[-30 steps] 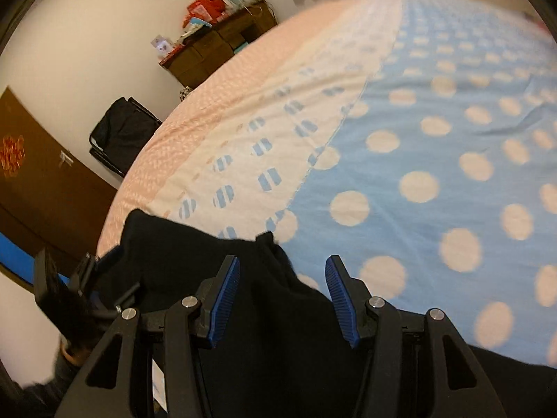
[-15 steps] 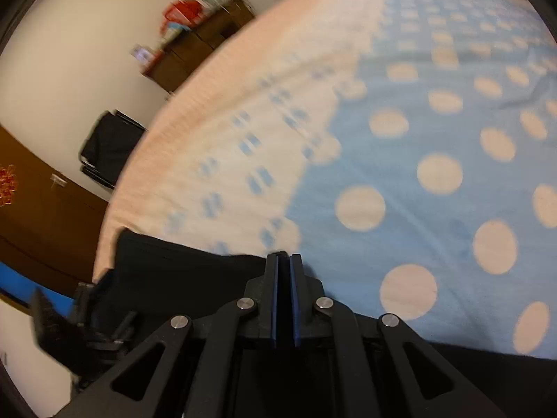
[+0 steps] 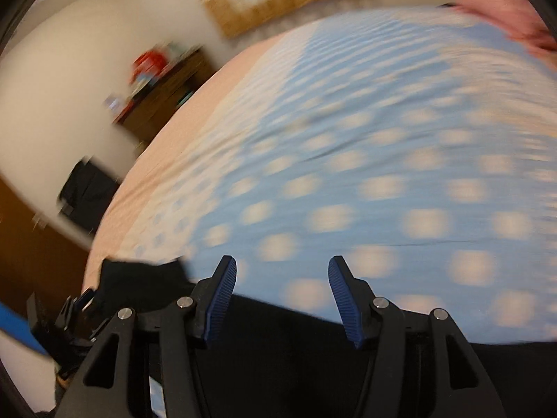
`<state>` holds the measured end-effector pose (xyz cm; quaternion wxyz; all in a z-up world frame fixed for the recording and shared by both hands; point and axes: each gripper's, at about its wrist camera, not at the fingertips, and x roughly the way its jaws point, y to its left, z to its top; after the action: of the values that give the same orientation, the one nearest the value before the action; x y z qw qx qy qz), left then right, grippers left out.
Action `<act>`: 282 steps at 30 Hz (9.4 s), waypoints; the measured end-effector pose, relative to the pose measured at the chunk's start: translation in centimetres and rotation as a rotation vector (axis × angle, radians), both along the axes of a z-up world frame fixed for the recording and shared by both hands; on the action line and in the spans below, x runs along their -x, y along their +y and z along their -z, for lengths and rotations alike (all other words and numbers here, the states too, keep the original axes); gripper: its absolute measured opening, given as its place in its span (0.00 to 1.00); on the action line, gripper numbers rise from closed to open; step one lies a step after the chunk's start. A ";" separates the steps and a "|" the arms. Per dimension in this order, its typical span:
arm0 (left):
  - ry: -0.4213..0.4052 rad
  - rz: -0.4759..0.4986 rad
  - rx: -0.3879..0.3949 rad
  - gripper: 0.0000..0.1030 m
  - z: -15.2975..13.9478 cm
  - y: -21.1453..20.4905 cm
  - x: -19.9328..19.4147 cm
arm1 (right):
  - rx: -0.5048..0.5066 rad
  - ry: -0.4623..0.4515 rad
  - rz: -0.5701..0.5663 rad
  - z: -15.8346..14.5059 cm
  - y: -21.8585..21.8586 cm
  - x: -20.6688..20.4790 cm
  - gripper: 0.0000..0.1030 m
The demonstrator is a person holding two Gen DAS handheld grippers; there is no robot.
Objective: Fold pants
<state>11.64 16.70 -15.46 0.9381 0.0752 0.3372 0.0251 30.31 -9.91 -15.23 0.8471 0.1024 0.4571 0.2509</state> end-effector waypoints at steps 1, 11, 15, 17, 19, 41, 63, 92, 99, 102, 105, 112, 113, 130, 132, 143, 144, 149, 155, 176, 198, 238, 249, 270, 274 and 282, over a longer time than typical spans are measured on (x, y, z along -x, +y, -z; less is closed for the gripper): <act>0.003 0.025 0.001 0.89 -0.1 -0.8 -0.3 | 0.004 -0.012 0.040 -0.4 -2.2 0.3 0.55; 0.073 0.202 0.031 0.89 0.3 -7.4 -4.5 | 0.105 -0.098 0.582 -3.5 -29.9 13.1 0.55; 0.112 0.231 -0.002 0.89 1.5 -9.6 -6.0 | 0.118 -0.084 0.711 -2.9 -36.6 18.2 0.46; 0.131 0.240 -0.015 0.89 2.0 -10.3 -6.3 | 0.185 -0.062 0.719 -2.0 -37.6 19.1 0.33; 0.148 0.245 -0.019 0.89 2.3 -10.8 -6.5 | 0.217 -0.060 0.690 -1.4 -37.3 19.3 0.31; 0.162 0.223 0.021 0.91 2.3 -10.3 -6.2 | 0.142 -0.087 0.650 -1.1 -37.3 18.4 0.11; 0.143 0.137 0.046 0.93 2.5 -7.5 -6.7 | 0.181 0.085 0.546 -0.2 -34.8 12.1 0.39; 0.163 0.325 0.270 0.95 0.7 -12.4 -5.6 | 0.284 -0.224 0.267 -6.6 -16.2 13.4 0.11; 0.171 0.384 0.305 0.94 0.1 -14.6 -6.0 | 0.306 -0.185 0.120 -3.2 -9.4 12.5 0.11; 0.169 0.407 0.314 0.94 -0.2 -15.5 -6.1 | 0.325 -0.127 0.072 -0.2 -7.5 12.0 0.11; 0.175 0.427 0.323 0.94 -0.4 -16.4 -6.4 | 0.315 -0.096 0.048 1.9 -6.6 12.0 0.11; 0.212 0.497 0.374 0.92 -0.7 -20.1 -7.6 | 0.324 -0.078 -0.013 3.5 -5.7 12.2 0.23; 0.220 0.510 0.379 0.92 -0.7 -20.9 -7.9 | 0.305 -0.068 -0.028 3.5 -6.1 12.5 0.28; 0.439 0.574 0.667 0.73 1.4 -31.0 -11.3 | -0.060 -0.186 0.213 1.5 -18.1 14.8 0.52; 0.439 0.563 0.672 0.69 1.3 -31.5 -11.5 | -0.089 -0.175 0.235 1.7 -18.7 14.5 0.52; 0.433 0.526 0.648 0.11 0.7 -30.6 -11.3 | -0.146 -0.249 0.330 1.4 -20.9 15.3 0.56; 0.425 0.524 0.658 0.11 0.4 -30.4 -11.3 | -0.147 -0.259 0.336 1.3 -21.0 15.4 0.56; 0.383 0.513 0.695 0.11 -1.9 -28.2 -11.2 | -0.141 -0.270 0.339 1.4 -21.0 15.5 0.58; 0.363 0.473 0.693 0.11 -3.0 -25.1 -10.8 | -0.113 -0.283 0.308 1.5 -20.2 15.9 0.58; 0.288 0.363 0.559 0.11 -2.0 -19.2 -8.7 | -0.066 -0.273 0.270 2.0 -18.6 16.0 0.59; 0.312 0.238 0.598 0.11 0.9 -14.5 -8.1 | 0.021 -0.344 0.039 1.7 -12.6 18.2 0.59; 0.171 0.151 0.348 0.72 0.0 -12.3 -5.0 | 0.008 -0.168 -0.252 1.3 0.6 13.9 0.60; 0.145 0.059 0.321 0.75 -0.2 -7.6 -3.6 | 0.110 -0.143 -0.451 4.7 7.7 16.2 0.60; 0.068 -0.115 0.336 0.81 -1.7 1.0 -0.7 | 0.244 -0.177 -0.468 6.8 10.7 17.4 0.06; 0.057 -0.155 0.319 0.81 -1.9 2.7 -0.4 | 0.269 -0.211 -0.480 5.7 10.6 17.8 0.15; 0.001 -0.293 0.194 0.87 -2.4 7.3 0.9 | 0.072 -0.240 -0.388 2.9 8.3 15.6 0.51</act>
<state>10.74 24.02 -13.07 0.9270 -0.0655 0.3459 0.1290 14.72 -1.64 -18.09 0.8344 -0.0486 0.3728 0.4030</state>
